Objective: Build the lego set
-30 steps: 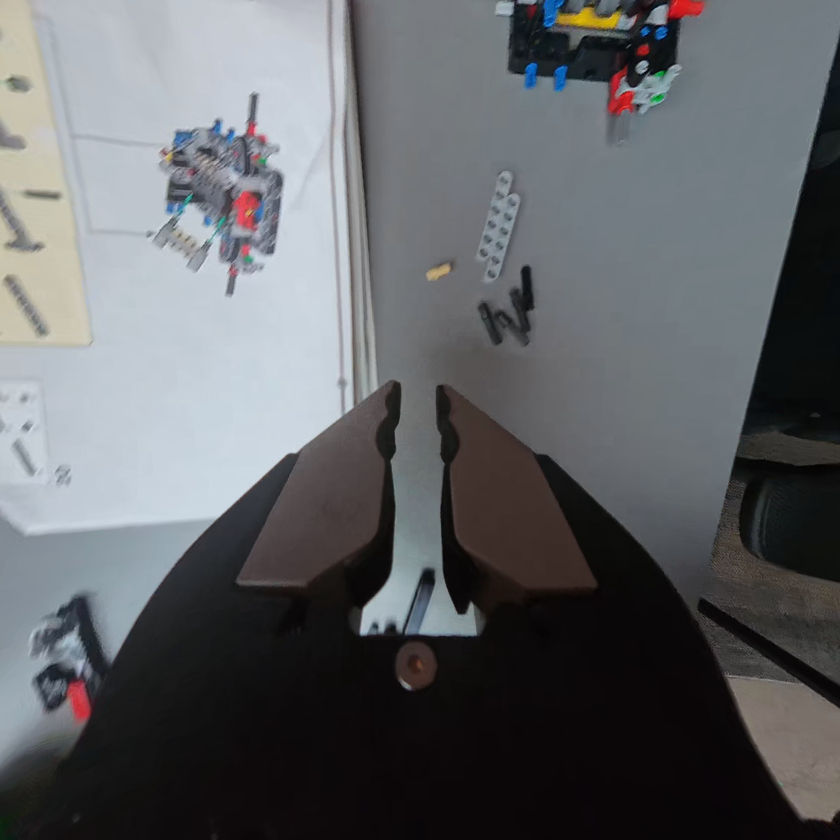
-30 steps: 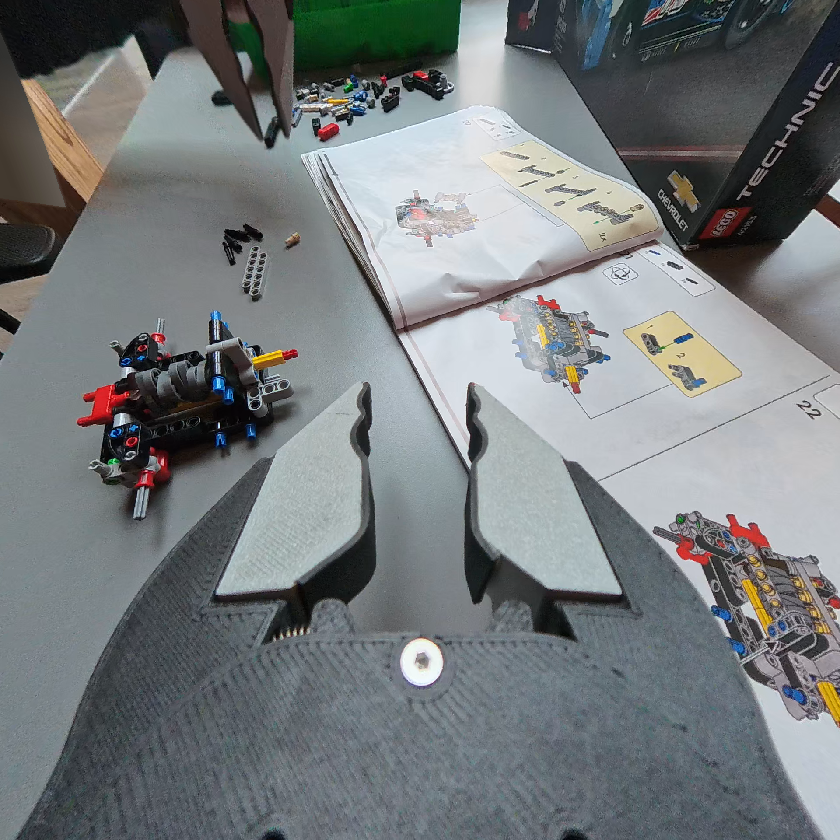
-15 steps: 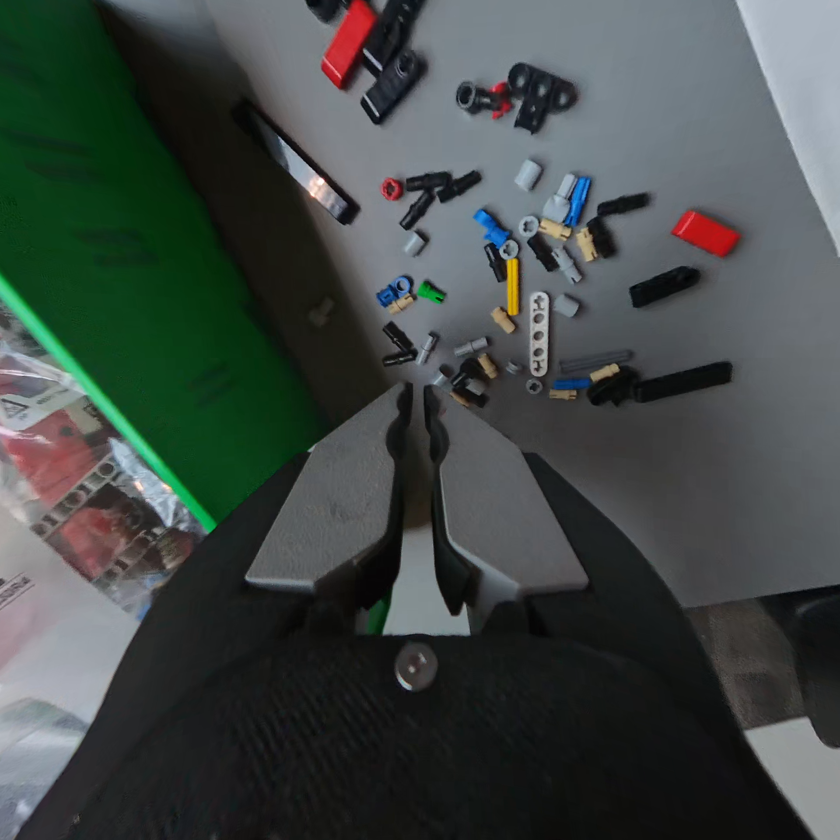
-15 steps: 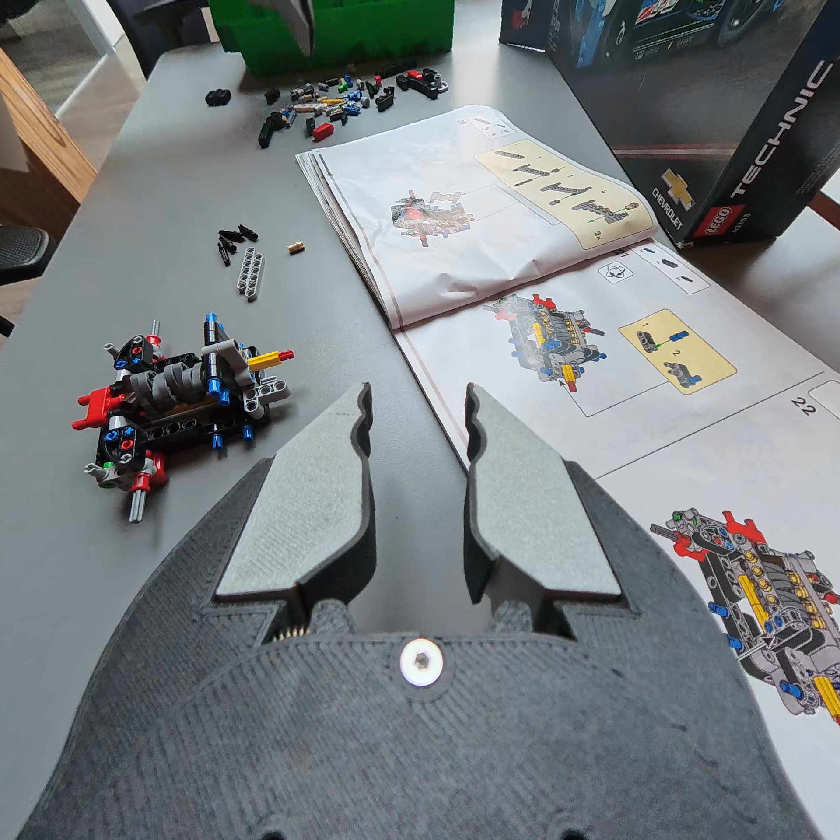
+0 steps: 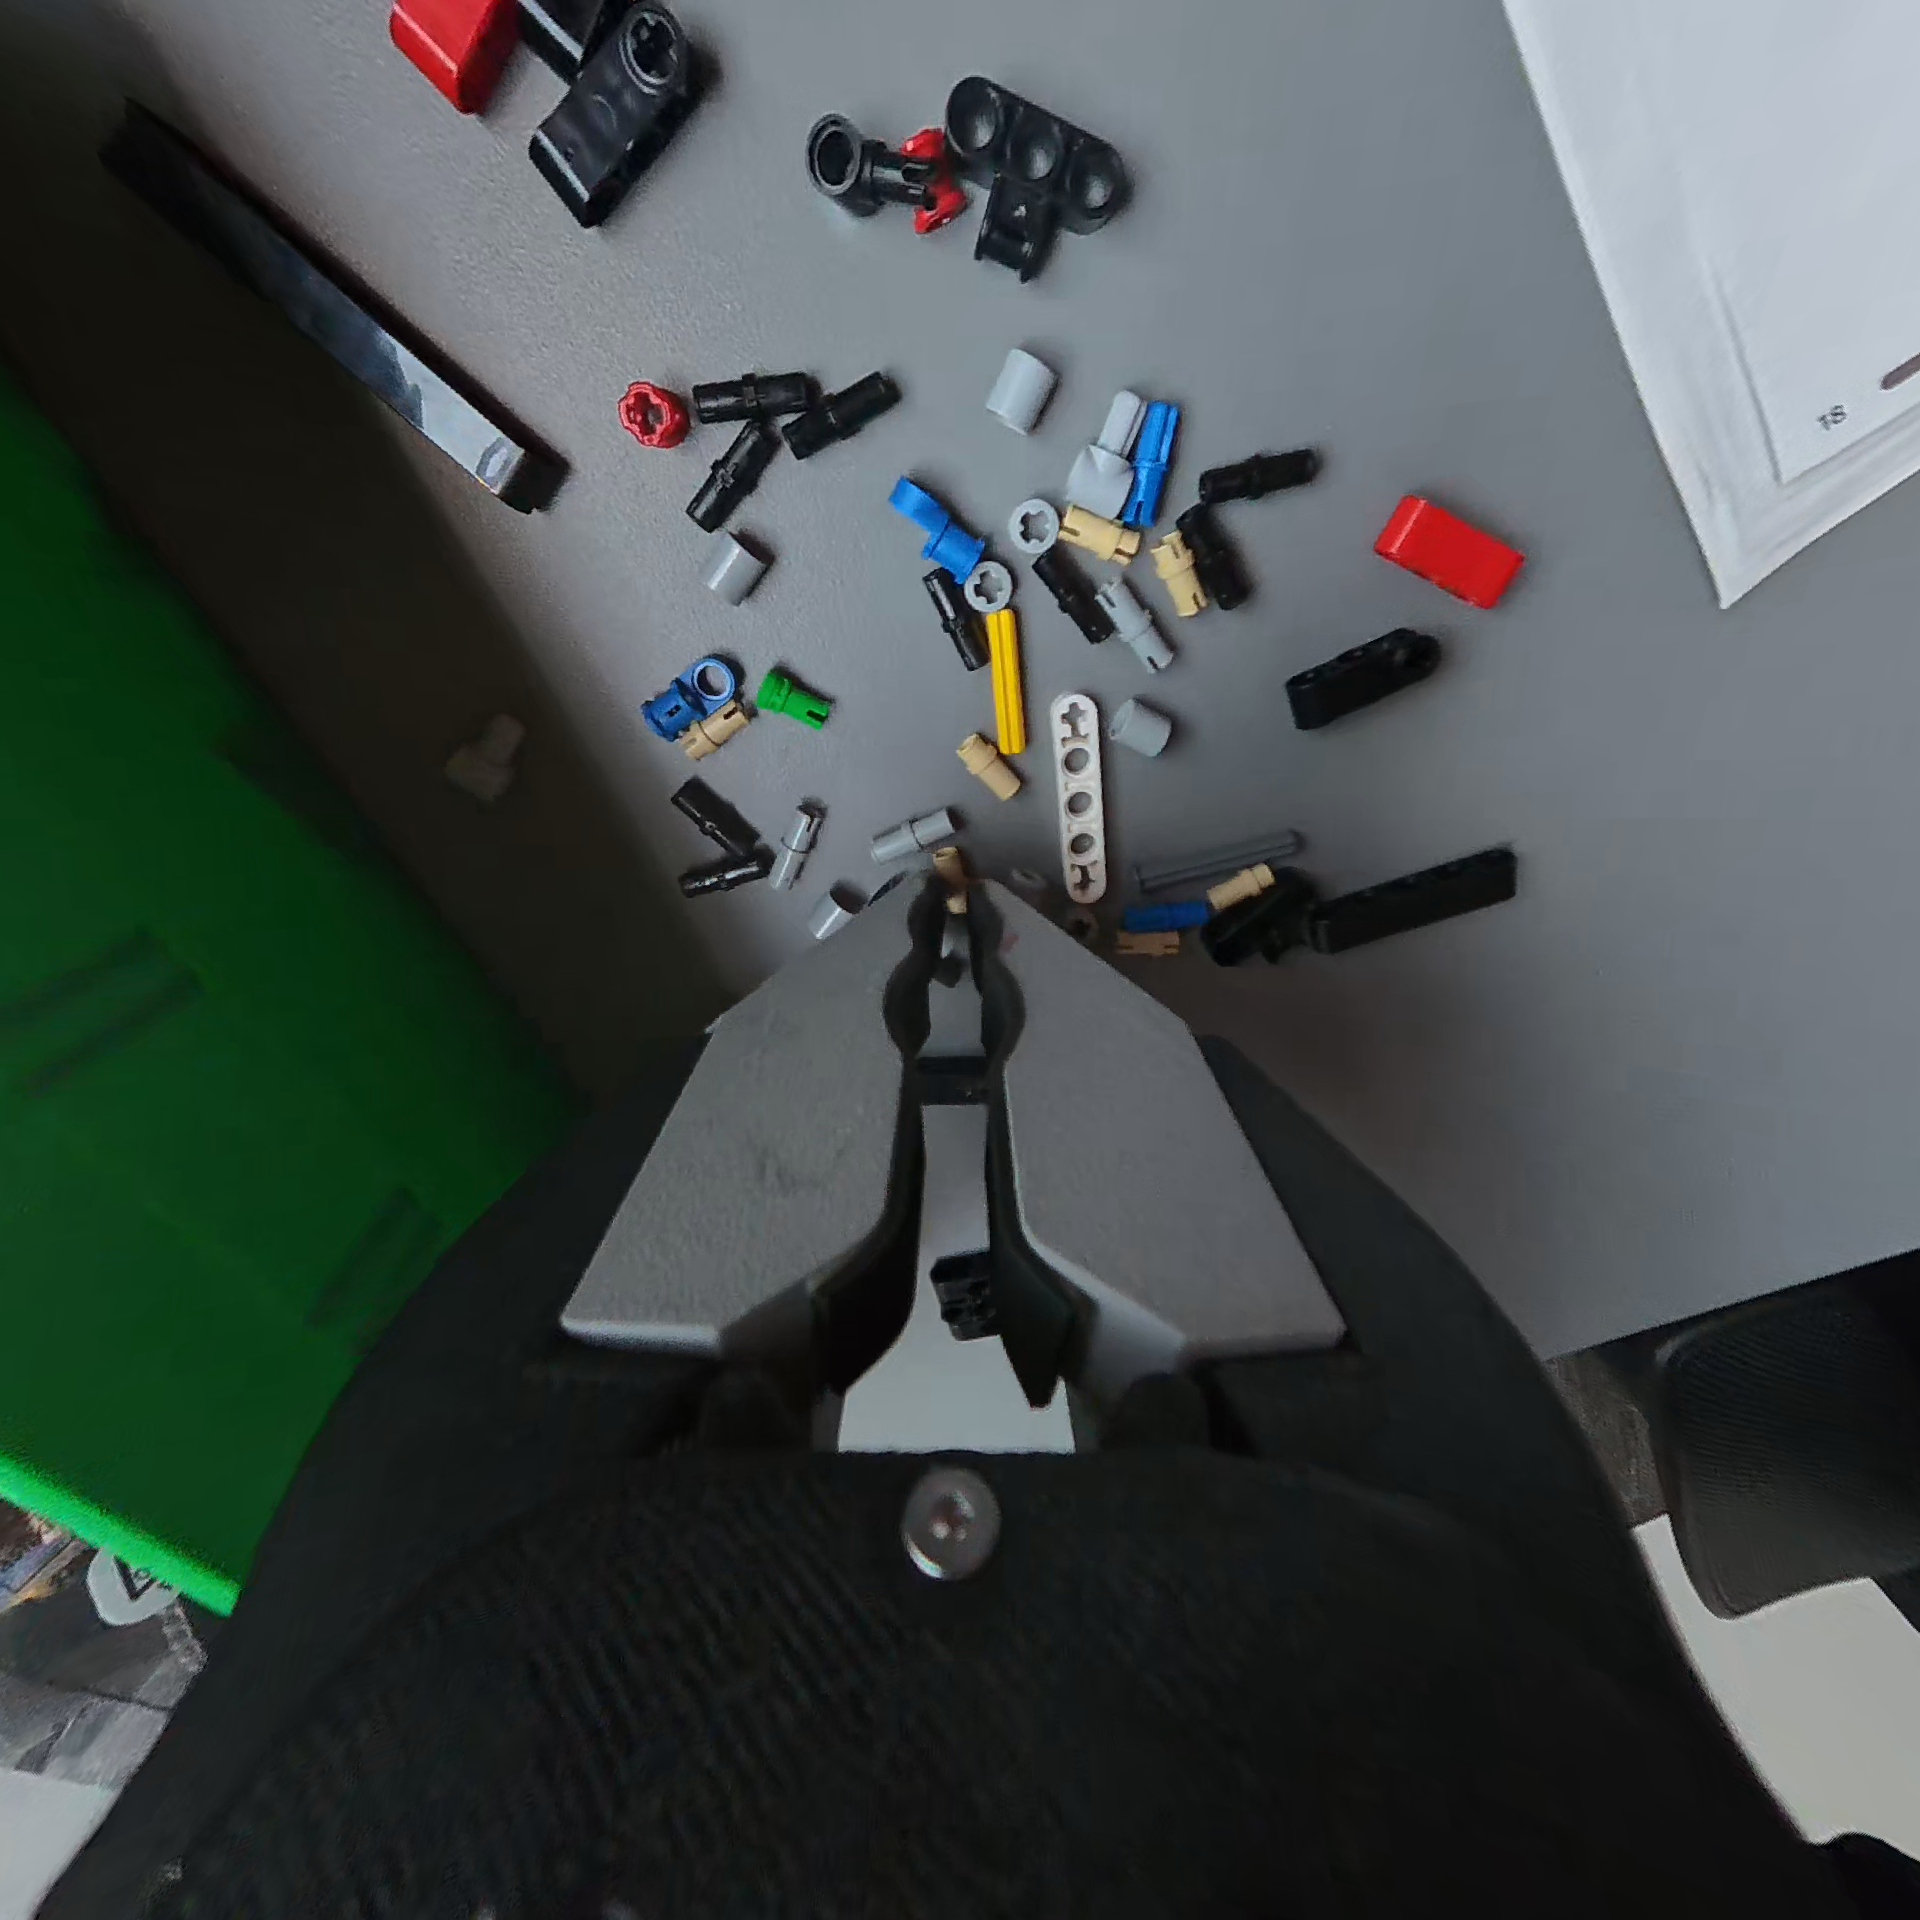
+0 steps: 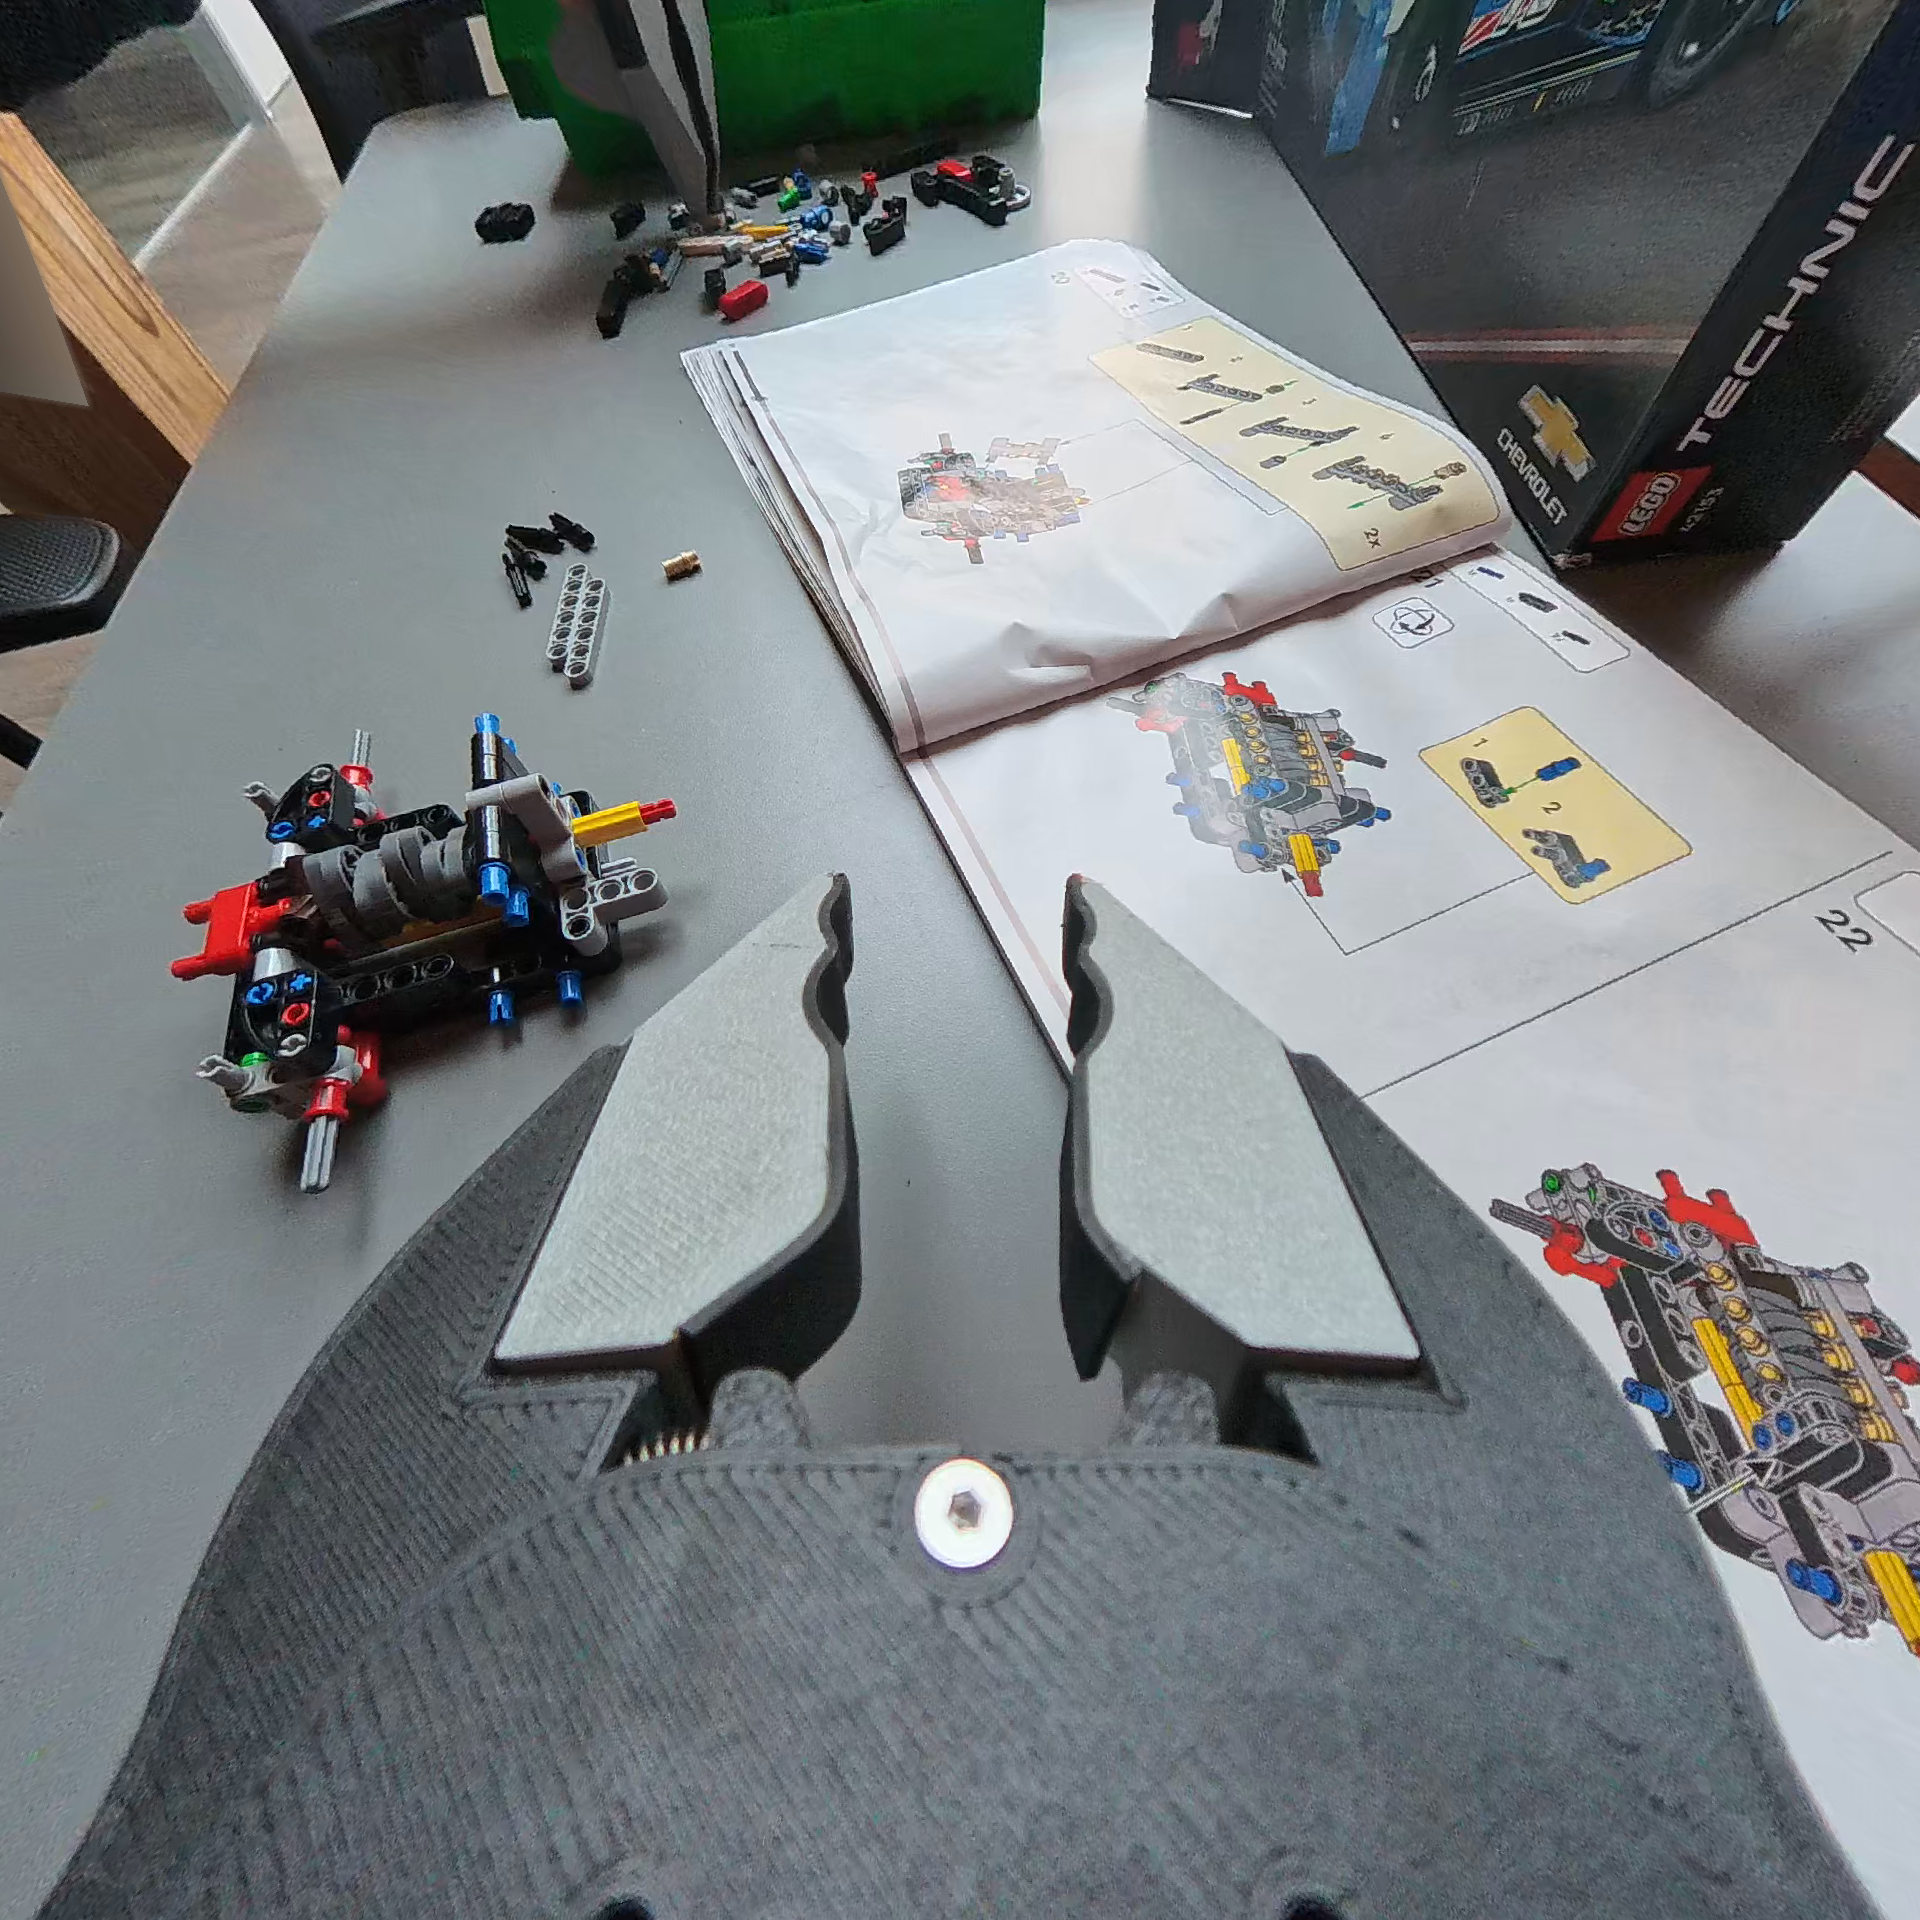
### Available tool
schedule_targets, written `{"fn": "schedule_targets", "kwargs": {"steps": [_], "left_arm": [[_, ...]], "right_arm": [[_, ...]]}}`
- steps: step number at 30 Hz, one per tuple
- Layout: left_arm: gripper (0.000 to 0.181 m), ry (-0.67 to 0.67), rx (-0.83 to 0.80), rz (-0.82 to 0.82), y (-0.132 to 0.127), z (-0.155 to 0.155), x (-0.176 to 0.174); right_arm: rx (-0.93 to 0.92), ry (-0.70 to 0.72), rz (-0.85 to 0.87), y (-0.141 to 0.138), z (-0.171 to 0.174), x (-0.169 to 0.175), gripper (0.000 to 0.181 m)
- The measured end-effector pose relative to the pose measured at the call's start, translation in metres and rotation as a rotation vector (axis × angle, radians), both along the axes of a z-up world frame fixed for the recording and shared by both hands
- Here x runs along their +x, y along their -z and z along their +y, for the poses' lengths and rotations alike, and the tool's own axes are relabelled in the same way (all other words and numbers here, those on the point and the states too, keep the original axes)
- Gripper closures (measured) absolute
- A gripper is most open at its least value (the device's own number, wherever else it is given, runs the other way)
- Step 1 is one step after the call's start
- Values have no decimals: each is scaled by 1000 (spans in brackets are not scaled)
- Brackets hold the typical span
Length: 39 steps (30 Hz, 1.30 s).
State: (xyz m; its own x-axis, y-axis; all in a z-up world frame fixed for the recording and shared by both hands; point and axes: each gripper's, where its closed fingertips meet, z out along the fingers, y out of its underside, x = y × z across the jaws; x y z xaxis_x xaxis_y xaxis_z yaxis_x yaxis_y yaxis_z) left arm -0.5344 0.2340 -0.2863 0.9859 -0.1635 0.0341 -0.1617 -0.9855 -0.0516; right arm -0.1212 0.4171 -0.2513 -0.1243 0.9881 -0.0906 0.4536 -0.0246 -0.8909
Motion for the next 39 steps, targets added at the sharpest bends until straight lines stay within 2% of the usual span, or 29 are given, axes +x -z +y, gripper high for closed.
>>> {"fn": "schedule_targets", "kwargs": {"steps": [8,12,14,17,21,23,27,32,37,39], "left_arm": [[179,17,-17,10,2,-2,1],[179,34,27,-12,-16,1,15],[179,90,96,-82,-35,11,45],[179,245,197,-245,-50,32,124],[179,473,232,-348,-30,50,227],[179,529,217,-326,-15,56,251],[179,570,155,-350,4,55,267],[172,562,171,-317,2,58,259],[168,542,192,-366,-9,52,258],[170,527,199,-327,-12,51,248]], "right_arm": [[1,-1,0,0,0,0,144],[1,-2,-1,0,0,0,145],[1,-3,-1,0,0,0,145],[1,-4,-7,1,-1,0,145],[8,-3,-8,1,-1,0,145],[7,-3,-10,2,-1,1,145],[7,-8,-2,0,-4,3,146],[-6,-22,-8,1,-6,3,145],[-10,-24,-9,1,-6,3,146],[-9,-22,-9,1,-6,3,146]]}}
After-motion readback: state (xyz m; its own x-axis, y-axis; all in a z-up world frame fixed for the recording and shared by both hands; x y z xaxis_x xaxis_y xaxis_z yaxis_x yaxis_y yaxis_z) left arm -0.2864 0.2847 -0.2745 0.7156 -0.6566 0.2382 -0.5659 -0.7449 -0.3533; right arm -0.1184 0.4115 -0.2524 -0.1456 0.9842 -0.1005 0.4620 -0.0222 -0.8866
